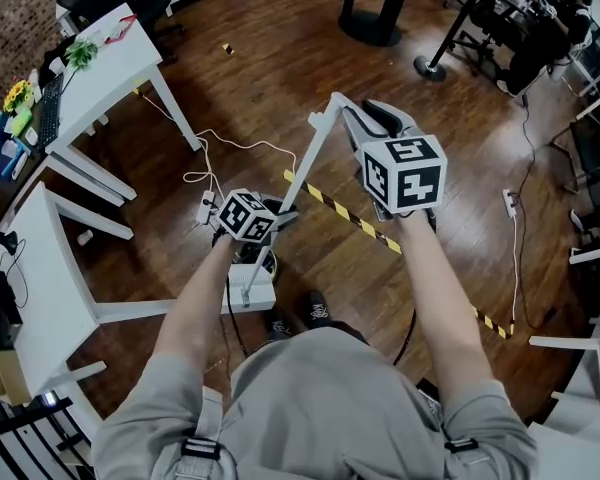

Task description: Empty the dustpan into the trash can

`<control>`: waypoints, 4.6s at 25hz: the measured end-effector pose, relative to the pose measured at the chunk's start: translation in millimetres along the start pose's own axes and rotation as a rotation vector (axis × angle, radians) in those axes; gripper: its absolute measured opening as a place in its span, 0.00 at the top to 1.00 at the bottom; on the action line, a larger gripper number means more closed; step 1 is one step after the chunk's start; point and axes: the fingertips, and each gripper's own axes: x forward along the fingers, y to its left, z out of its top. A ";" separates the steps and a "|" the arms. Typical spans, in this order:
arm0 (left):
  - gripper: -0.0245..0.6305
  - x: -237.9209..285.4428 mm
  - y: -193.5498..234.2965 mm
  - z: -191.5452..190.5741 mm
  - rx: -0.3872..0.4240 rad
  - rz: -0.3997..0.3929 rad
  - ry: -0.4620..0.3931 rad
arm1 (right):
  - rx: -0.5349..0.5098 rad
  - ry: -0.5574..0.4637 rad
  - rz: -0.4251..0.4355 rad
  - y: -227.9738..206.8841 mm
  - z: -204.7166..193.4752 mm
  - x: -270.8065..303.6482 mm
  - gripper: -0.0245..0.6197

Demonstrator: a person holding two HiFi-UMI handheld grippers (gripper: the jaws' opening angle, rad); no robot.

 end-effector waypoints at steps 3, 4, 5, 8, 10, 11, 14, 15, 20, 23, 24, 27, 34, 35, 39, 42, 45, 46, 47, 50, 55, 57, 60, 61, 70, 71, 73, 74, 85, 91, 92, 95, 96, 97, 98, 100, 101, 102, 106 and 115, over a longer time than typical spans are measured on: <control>0.85 5.4 6.0 -10.1 -0.055 0.019 -0.034 | -0.003 0.012 -0.020 -1.6 -15.4 5.9 0.78; 0.86 6.3 6.5 -7.8 -0.035 0.027 -0.020 | -0.001 0.012 -0.024 -4.3 -14.2 5.6 0.78; 0.87 7.1 7.1 -5.5 -0.019 0.030 -0.005 | 0.003 0.014 -0.022 -6.4 -12.4 6.0 0.78; 0.86 8.8 7.1 -5.7 -0.044 0.028 -0.002 | 0.023 0.020 -0.011 -8.2 -13.7 7.6 0.78; 0.86 9.8 7.9 -5.7 -0.054 0.033 -0.010 | 0.029 0.019 -0.010 -9.7 -14.9 8.4 0.78; 0.86 10.3 8.6 -5.5 -0.053 0.035 -0.011 | 0.031 0.020 -0.010 -10.5 -15.2 8.8 0.78; 0.86 11.9 8.7 -6.4 -0.051 0.038 -0.008 | 0.035 0.026 -0.014 -12.3 -17.7 8.9 0.78; 0.86 12.1 8.8 -6.5 -0.051 0.040 -0.009 | 0.037 0.028 -0.016 -12.7 -18.5 8.8 0.78; 0.86 15.1 11.0 -5.4 -0.042 0.041 -0.018 | 0.041 0.041 -0.020 -17.9 -22.2 11.3 0.78; 0.86 21.6 16.7 -1.4 -0.051 0.074 -0.021 | 0.044 0.049 -0.016 -29.2 -26.6 18.7 0.78; 0.86 25.1 19.5 -1.5 -0.065 0.102 -0.023 | 0.046 0.054 -0.009 -33.8 -30.6 23.0 0.78; 0.86 43.0 36.8 4.6 -0.109 0.221 -0.034 | 0.046 0.070 0.009 -60.5 -45.7 43.0 0.78; 0.86 126.6 87.7 29.2 -0.170 0.348 0.096 | 0.085 0.218 0.059 -173.0 -109.0 110.9 0.79; 0.87 138.6 91.8 31.0 -0.182 0.356 0.116 | 0.089 0.243 0.072 -186.3 -118.0 117.9 0.79; 0.86 167.1 106.9 46.3 -0.204 0.386 0.155 | 0.093 0.292 0.105 -226.0 -134.0 139.1 0.80; 0.86 173.3 111.4 46.1 -0.218 0.388 0.175 | 0.099 0.302 0.139 -233.2 -139.4 148.4 0.80; 0.86 173.7 108.4 46.1 -0.228 0.395 0.175 | 0.095 0.305 0.187 -231.9 -141.0 151.1 0.80; 0.86 171.4 108.0 48.2 -0.228 0.403 0.174 | 0.091 0.300 0.207 -230.6 -138.4 151.6 0.80; 0.86 167.5 108.0 51.0 -0.227 0.413 0.174 | 0.087 0.292 0.228 -228.4 -134.0 152.0 0.80; 0.86 148.1 107.5 55.6 -0.223 0.441 0.159 | 0.059 0.249 0.277 -210.6 -112.2 151.1 0.80; 0.87 101.6 79.4 41.4 -0.189 0.463 0.101 | 0.004 0.156 0.352 -147.9 -72.5 113.3 0.80; 0.87 84.7 59.4 33.9 -0.166 0.473 0.076 | -0.015 0.123 0.383 -122.2 -59.1 84.5 0.80; 0.87 57.4 22.5 20.7 -0.115 0.480 0.025 | -0.046 0.070 0.404 -79.8 -39.3 33.1 0.79; 0.88 46.6 9.9 16.1 -0.099 0.482 0.009 | -0.053 0.050 0.408 -64.0 -32.1 14.6 0.79; 0.88 -16.5 -111.3 -19.1 0.009 0.403 -0.070 | -0.132 -0.062 0.413 52.1 13.2 -141.5 0.78; 0.88 -18.0 -122.1 -18.2 0.023 0.392 -0.076 | -0.125 -0.077 0.413 56.6 17.4 -154.9 0.78; 0.88 -17.9 -144.2 -14.2 0.046 0.374 -0.090 | -0.104 -0.102 0.423 61.7 25.4 -181.8 0.77; 0.88 -16.8 -154.5 -10.4 0.057 0.368 -0.098 | -0.094 -0.115 0.429 62.3 29.9 -194.7 0.77; 0.88 54.1 -247.3 53.5 0.187 0.221 -0.135 | -0.042 -0.210 0.363 27.4 52.3 -303.7 0.68; 0.88 115.4 -285.0 66.7 0.201 0.113 -0.126 | -0.025 -0.136 0.315 -1.7 27.9 -329.8 0.67; 0.88 126.2 -291.9 66.9 0.207 0.093 -0.118 | -0.032 -0.110 0.309 -6.6 21.9 -333.6 0.73; 0.88 157.6 -305.5 63.9 0.212 0.051 -0.105 | -0.056 -0.036 0.271 -25.6 0.3 -342.1 0.76; 0.88 167.0 -307.5 62.3 0.208 0.043 -0.105 | -0.054 -0.025 0.260 -32.3 -7.0 -344.2 0.76; 0.88 175.8 -308.9 60.5 0.201 0.036 -0.107 | -0.045 -0.023 0.253 -38.7 -14.2 -346.3 0.76; 0.88 184.2 -310.0 58.2 0.194 0.030 -0.109 | -0.031 -0.027 0.248 -44.5 -21.6 -348.4 0.76; 0.87 198.9 -310.4 53.2 0.170 0.018 -0.114 | -0.006 -0.038 0.240 -53.9 -37.4 -351.6 0.76; 0.87 204.4 -309.4 50.9 0.155 0.011 -0.121 | -0.001 -0.039 0.235 -57.6 -46.0 -351.5 0.76; 0.86 208.7 -307.4 48.5 0.140 0.005 -0.130 | 0.002 -0.038 0.229 -60.8 -55.4 -349.9 0.76; 0.63 216.0 -290.8 22.7 0.065 0.002 -0.103 | 0.012 -0.036 0.221 -65.7 -95.1 -331.0 0.76; 0.74 168.3 -266.6 -37.6 -0.125 0.120 -0.124 | -0.038 -0.003 0.158 -79.7 -206.2 -280.0 0.76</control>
